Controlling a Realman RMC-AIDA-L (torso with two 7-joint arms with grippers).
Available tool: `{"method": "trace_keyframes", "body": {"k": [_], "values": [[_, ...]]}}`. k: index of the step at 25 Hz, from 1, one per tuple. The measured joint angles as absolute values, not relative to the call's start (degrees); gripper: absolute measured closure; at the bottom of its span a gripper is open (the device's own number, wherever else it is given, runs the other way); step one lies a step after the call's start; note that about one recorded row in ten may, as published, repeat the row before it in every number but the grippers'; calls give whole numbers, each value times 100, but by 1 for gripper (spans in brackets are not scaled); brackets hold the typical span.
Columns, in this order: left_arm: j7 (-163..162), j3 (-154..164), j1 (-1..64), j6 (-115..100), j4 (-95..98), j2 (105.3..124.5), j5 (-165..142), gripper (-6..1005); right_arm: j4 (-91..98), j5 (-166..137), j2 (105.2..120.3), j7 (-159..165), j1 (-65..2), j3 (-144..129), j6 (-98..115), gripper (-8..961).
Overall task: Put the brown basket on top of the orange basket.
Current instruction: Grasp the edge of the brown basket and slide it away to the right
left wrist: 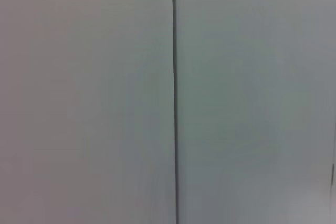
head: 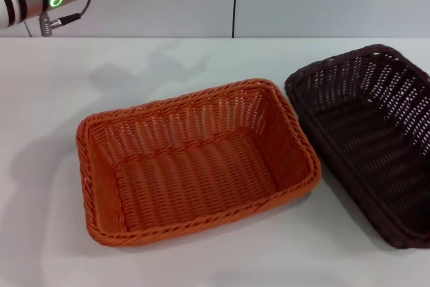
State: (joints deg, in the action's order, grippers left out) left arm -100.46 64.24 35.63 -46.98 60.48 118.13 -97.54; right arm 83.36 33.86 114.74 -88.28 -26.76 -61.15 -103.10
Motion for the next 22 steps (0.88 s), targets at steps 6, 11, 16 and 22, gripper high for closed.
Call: {"method": "trace_keyframes", "body": {"k": [6, 11, 16, 22], "values": [[-10046, 6525, 3499, -4699, 6045, 11819, -9510, 150, 8359, 3595, 11559, -8868, -2501, -6650, -10503, 260], [-10046, 6550, 3487, -4730, 6044, 11812, -9410, 150, 8396, 4114, 11531, -8887, -2421, -7074, -10651, 260], [-9983, 6555, 3543, -4736, 6092, 11794, -9408, 150, 8686, 4526, 11508, -8800, -2353, -7676, -10746, 260], [-9966, 6488, 3612, -4711, 6160, 11780, -9414, 150, 8902, 5515, 11248, -8255, -2387, -8619, -10780, 261]]}}
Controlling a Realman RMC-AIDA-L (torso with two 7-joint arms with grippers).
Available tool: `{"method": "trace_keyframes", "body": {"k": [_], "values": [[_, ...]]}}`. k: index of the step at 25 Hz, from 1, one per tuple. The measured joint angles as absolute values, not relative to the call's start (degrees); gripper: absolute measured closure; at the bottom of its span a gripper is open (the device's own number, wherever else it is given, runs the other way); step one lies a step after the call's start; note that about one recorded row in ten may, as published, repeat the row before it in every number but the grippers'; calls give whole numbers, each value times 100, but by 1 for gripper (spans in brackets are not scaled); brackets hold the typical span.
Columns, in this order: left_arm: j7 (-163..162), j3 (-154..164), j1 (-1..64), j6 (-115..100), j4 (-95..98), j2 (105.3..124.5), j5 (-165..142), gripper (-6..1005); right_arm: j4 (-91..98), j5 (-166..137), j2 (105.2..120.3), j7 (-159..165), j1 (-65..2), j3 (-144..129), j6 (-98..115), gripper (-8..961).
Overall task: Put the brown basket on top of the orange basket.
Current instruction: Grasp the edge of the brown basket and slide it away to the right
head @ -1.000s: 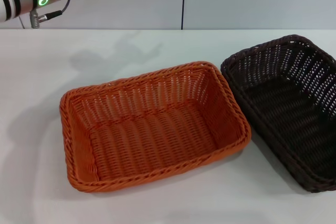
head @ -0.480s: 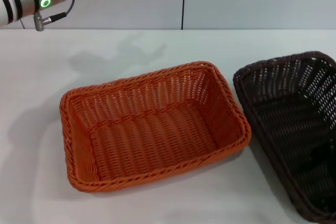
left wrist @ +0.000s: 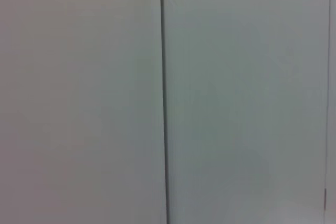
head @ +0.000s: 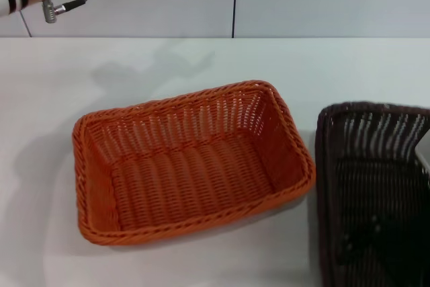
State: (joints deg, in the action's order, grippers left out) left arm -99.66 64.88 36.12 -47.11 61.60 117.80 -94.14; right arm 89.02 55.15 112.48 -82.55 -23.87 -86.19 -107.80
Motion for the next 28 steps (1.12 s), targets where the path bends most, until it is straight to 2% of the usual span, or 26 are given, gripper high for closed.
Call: {"method": "trace_keyframes", "body": {"k": [1, 5, 7, 14, 28], "values": [[-9966, 6461, 3612, -4706, 6166, 11776, -9421, 150, 8902, 5515, 11248, -8255, -2387, -8619, -10780, 261], [-9930, 6415, 3597, -4704, 6174, 11767, -9448, 150, 8922, 6241, 11017, -7963, -2443, -8865, -10781, 261], [-9882, 6409, 3583, -4703, 6174, 11764, -9450, 150, 8925, 6323, 10981, -7899, -2450, -8724, -10780, 261], [-9803, 6407, 3559, -4707, 6187, 11770, -9410, 150, 8819, 5879, 10988, -7902, -2575, -7120, -10745, 261], [-9601, 6410, 3554, -4683, 6132, 11786, -9404, 150, 7263, 3895, 11046, -8492, -3568, -5107, -9791, 260]]}}
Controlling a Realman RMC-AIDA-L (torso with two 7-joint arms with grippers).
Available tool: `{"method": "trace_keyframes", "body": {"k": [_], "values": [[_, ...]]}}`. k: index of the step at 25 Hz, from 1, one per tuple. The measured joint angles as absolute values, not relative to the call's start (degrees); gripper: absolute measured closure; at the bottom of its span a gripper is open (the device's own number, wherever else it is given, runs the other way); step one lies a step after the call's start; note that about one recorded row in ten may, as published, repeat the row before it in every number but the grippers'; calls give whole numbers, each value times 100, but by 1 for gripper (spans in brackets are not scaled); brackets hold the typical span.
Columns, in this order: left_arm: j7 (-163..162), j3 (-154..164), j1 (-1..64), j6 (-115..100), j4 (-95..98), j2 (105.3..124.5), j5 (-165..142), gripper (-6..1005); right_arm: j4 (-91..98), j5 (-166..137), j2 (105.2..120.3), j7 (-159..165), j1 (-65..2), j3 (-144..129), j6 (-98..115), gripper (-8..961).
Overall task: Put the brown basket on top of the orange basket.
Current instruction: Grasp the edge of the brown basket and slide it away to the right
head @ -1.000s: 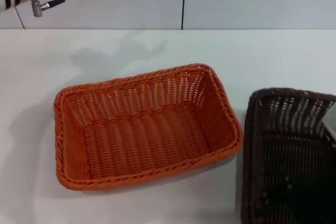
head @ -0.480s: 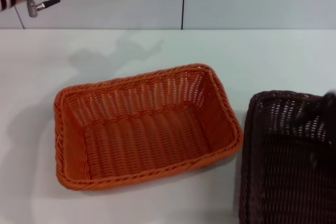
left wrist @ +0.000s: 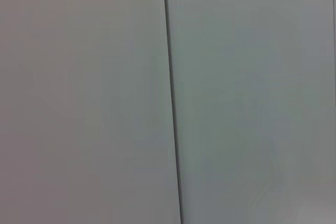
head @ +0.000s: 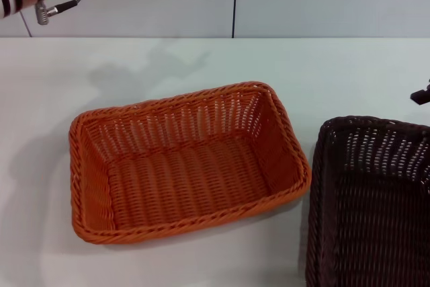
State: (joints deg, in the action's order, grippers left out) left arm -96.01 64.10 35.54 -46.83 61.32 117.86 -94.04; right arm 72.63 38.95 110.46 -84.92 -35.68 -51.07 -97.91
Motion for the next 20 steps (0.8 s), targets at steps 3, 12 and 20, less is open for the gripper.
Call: {"method": "trace_keyframes", "body": {"k": [3, 12, 20], "values": [[-9599, 6407, 3556, -4628, 6121, 11789, -9404, 150, 7015, 3694, 11024, -8526, -3635, -5102, -9501, 260], [-9597, 6428, 3607, -4554, 6065, 11804, -9395, 150, 5891, 3360, 11061, -8856, -3904, -5149, -8940, 261], [-9597, 6456, 3647, -4525, 6064, 11803, -9394, 150, 5693, 3217, 11068, -8980, -3930, -5141, -8846, 373]]}}
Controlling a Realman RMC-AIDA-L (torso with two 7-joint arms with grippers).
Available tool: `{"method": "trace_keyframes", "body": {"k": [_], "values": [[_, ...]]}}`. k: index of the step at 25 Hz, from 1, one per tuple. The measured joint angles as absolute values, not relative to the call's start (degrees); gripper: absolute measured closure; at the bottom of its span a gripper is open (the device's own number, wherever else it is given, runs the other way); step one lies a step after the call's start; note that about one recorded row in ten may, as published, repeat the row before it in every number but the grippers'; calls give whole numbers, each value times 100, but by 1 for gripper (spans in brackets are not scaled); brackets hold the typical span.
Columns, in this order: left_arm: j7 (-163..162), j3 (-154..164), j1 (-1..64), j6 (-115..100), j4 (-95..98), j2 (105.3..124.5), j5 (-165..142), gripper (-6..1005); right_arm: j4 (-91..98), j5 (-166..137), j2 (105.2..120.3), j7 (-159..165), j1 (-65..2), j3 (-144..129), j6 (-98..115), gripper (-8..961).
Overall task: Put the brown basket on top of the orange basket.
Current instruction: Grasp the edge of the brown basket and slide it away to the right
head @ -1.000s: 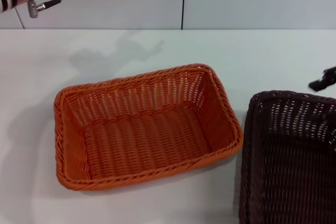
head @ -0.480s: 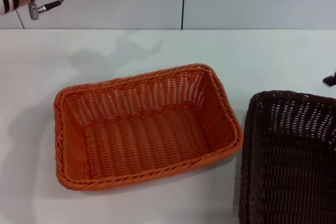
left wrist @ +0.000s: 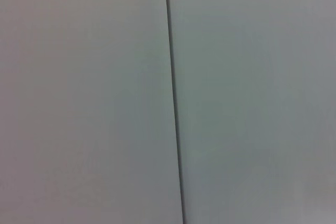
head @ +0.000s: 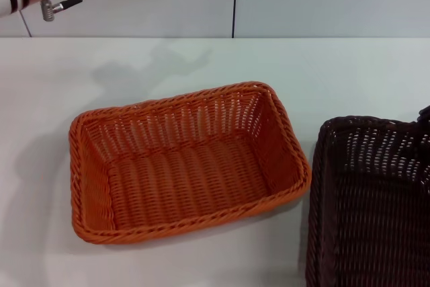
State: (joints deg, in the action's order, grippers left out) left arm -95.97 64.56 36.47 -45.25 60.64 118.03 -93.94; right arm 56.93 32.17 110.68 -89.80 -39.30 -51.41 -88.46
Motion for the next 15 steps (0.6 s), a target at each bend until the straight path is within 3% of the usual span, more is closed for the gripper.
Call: {"method": "trace_keyframes", "body": {"k": [11, 15], "values": [[-9517, 6434, 3664, -4462, 6047, 11803, -9395, 150, 5687, 3231, 11062, -9024, -3891, -5111, -8972, 628], [-9470, 6429, 3666, -4375, 6046, 11804, -9392, 150, 5645, 3720, 10875, -9303, -3857, -4559, -9605, 646]]}}
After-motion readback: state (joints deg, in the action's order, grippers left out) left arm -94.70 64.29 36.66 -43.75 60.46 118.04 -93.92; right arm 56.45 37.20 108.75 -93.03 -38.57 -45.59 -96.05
